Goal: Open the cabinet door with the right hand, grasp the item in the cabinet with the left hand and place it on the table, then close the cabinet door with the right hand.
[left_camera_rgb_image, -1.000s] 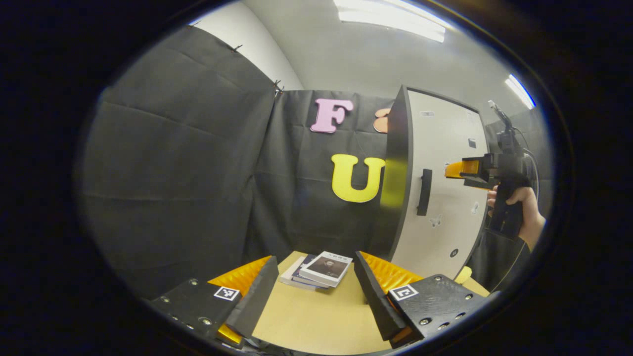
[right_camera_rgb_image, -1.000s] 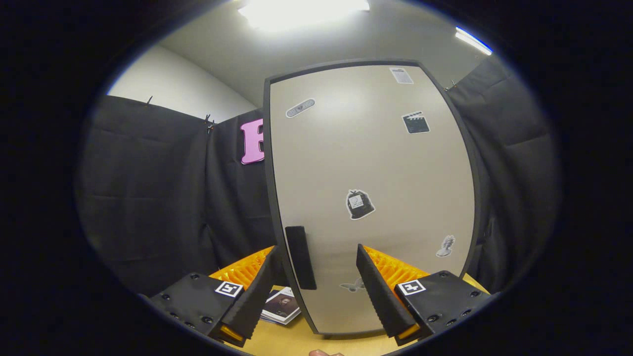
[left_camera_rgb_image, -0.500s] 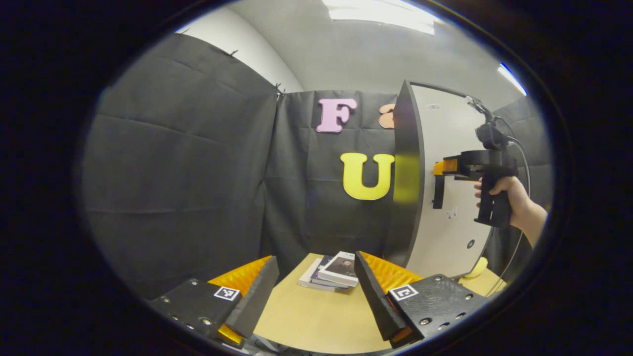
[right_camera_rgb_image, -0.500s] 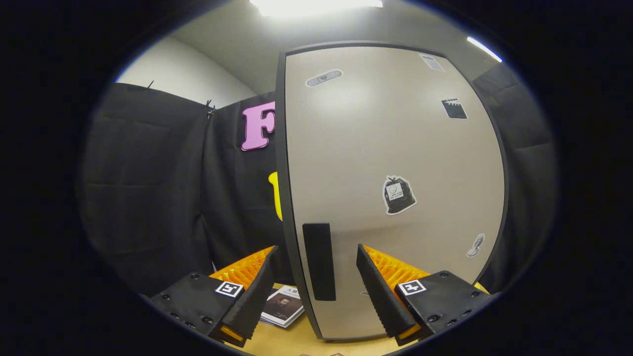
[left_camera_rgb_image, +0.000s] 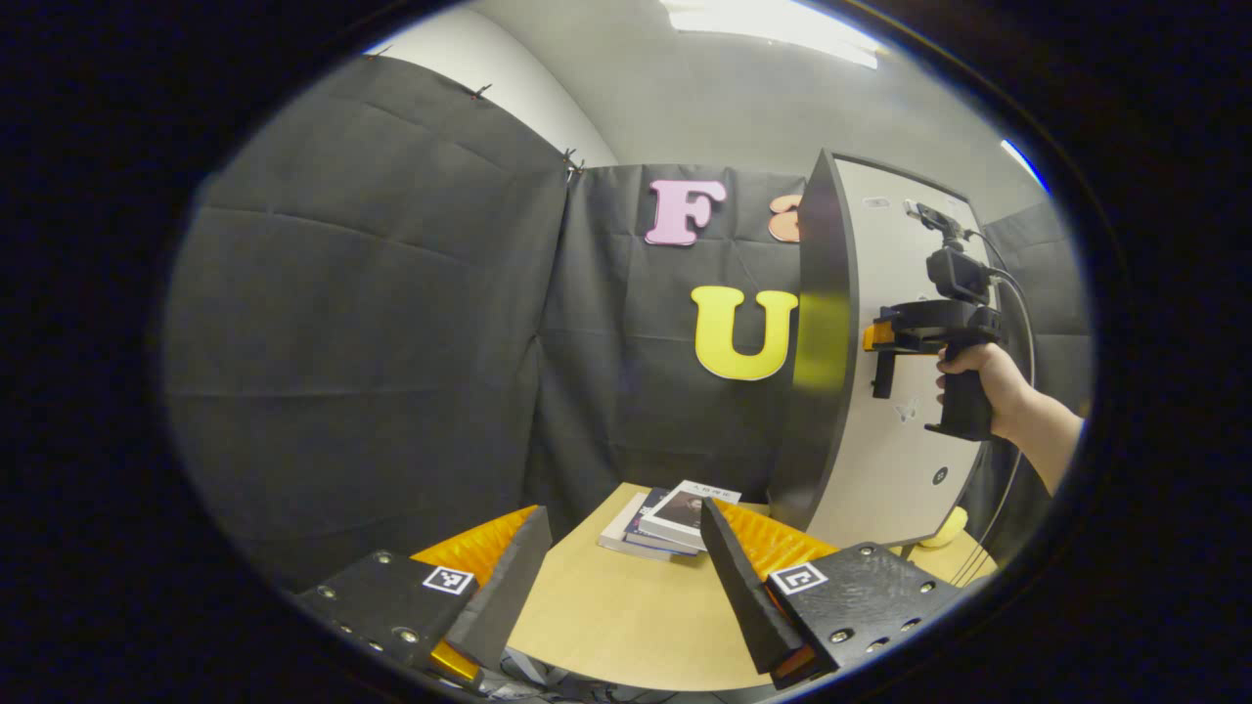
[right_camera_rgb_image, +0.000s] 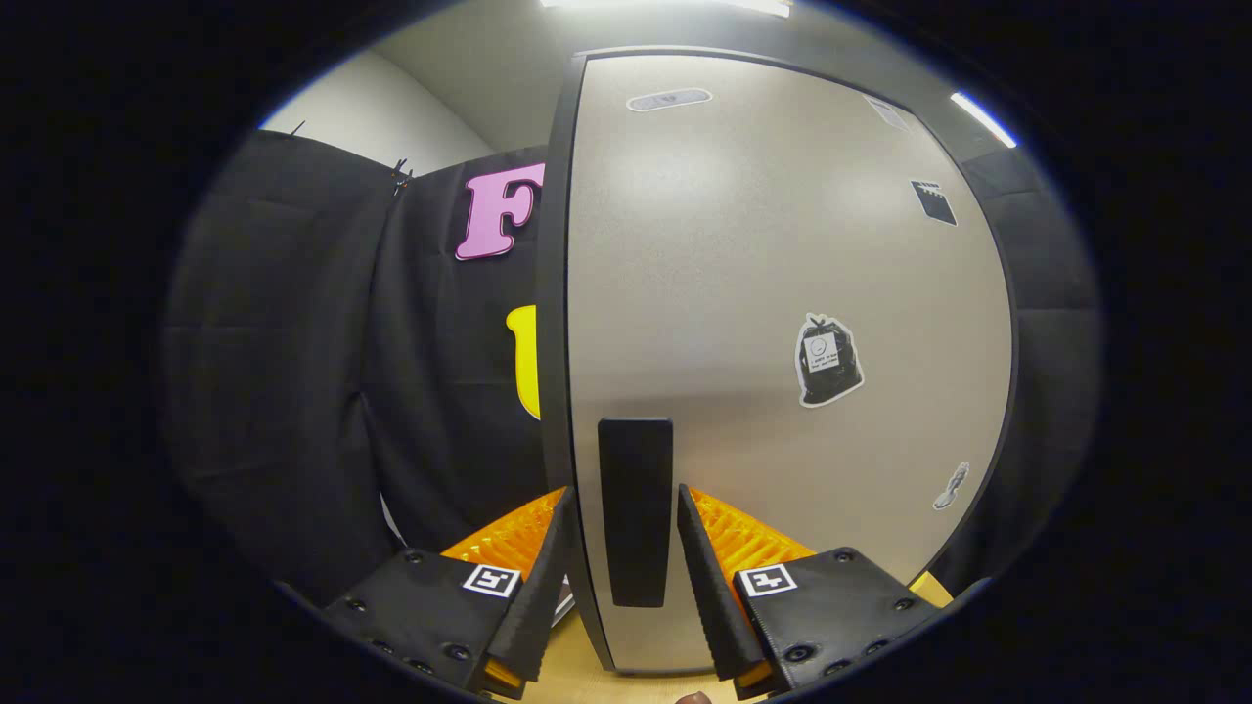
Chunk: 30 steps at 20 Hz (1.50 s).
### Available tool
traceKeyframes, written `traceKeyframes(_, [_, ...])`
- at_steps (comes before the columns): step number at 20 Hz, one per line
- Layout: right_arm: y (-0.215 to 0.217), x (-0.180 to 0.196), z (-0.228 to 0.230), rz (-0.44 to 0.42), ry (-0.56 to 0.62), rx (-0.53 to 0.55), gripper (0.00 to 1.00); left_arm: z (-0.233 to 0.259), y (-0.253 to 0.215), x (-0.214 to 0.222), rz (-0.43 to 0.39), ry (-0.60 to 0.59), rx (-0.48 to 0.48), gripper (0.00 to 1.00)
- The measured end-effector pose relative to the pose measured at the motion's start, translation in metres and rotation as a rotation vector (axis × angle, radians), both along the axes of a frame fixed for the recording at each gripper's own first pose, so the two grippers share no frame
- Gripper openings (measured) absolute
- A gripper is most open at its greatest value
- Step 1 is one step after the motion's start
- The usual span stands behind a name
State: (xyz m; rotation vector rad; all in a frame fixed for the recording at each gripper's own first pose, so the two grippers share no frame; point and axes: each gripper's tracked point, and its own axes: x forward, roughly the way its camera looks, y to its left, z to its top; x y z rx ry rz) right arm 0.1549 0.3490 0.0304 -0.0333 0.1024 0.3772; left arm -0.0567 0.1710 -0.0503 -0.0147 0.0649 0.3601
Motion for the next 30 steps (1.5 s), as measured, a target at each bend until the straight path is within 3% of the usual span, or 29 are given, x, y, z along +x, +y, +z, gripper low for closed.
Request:
traceKeyframes(2, [-0.008, 0.001, -0.002, -0.029, 0.003, -0.017, 0.64, 0.001, 0.006, -0.005, 0.015, 0.005, 0.011, 0.91])
traceKeyframes(3, [-0.004, 0.018, -0.009, -0.032, 0.003, -0.008, 0.52, 0.002, 0.005, -0.007, 0.018, 0.004, 0.014, 0.91])
traceKeyframes(4, [-0.007, 0.006, -0.007, -0.028, 0.020, -0.008, 0.39, 0.004, 0.005, -0.009, 0.018, 0.003, 0.017, 0.91])
traceKeyframes(9, [-0.008, 0.005, -0.007, 0.003, 0.015, 0.004, 0.28, 0.005, -0.005, -0.010, 0.005, 0.014, 0.041, 0.91])
traceKeyframes(12, [-0.009, 0.002, -0.007, 0.042, 0.016, 0.038, 0.15, 0.005, -0.014, -0.011, -0.006, 0.020, 0.057, 0.91])
traceKeyframes(26, [-0.046, -0.066, 0.003, 0.199, 0.040, 0.013, 0.16, -0.007, -0.057, -0.028, -0.043, 0.027, 0.009, 0.92])
traceKeyframes(30, [-0.064, -0.090, 0.002, 0.242, 0.060, 0.003, 0.16, -0.007, -0.070, -0.029, -0.056, 0.039, 0.049, 0.93])
